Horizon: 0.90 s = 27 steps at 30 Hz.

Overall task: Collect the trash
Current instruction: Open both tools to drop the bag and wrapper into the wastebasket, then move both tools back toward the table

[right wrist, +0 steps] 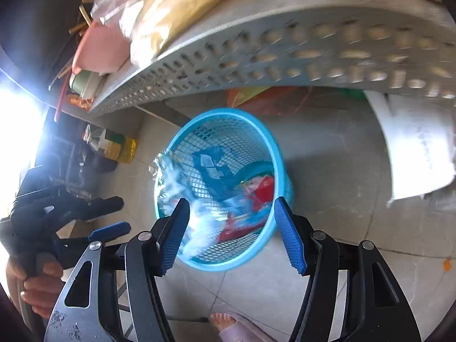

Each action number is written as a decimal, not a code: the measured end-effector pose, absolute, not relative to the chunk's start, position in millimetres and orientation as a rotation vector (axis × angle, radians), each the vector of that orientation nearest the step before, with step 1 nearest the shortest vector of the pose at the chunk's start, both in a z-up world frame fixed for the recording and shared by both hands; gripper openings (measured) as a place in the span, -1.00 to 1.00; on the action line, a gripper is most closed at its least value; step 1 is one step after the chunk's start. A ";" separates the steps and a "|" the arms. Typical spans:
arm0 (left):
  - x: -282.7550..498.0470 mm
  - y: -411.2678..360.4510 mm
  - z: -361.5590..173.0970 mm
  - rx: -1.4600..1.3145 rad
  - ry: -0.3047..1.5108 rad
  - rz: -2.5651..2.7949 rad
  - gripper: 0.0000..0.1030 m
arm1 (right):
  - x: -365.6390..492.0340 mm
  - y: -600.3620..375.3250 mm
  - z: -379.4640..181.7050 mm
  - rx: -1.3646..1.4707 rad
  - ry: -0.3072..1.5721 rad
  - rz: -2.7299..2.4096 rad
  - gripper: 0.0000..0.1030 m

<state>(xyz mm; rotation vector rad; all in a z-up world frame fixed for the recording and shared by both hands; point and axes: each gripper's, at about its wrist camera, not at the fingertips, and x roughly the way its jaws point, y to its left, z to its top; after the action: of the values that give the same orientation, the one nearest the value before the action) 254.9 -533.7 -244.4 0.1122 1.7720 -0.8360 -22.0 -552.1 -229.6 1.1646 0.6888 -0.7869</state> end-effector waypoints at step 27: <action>183.9 -280.3 31.0 0.071 1.027 -0.984 0.59 | -5.4 -456.3 -107.4 0.639 0.759 -0.662 0.36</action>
<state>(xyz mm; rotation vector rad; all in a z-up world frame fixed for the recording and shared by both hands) 183.9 -280.3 31.0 0.0712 1.0266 -0.9838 -5.4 -456.3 -107.4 0.6391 0.7590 -0.6625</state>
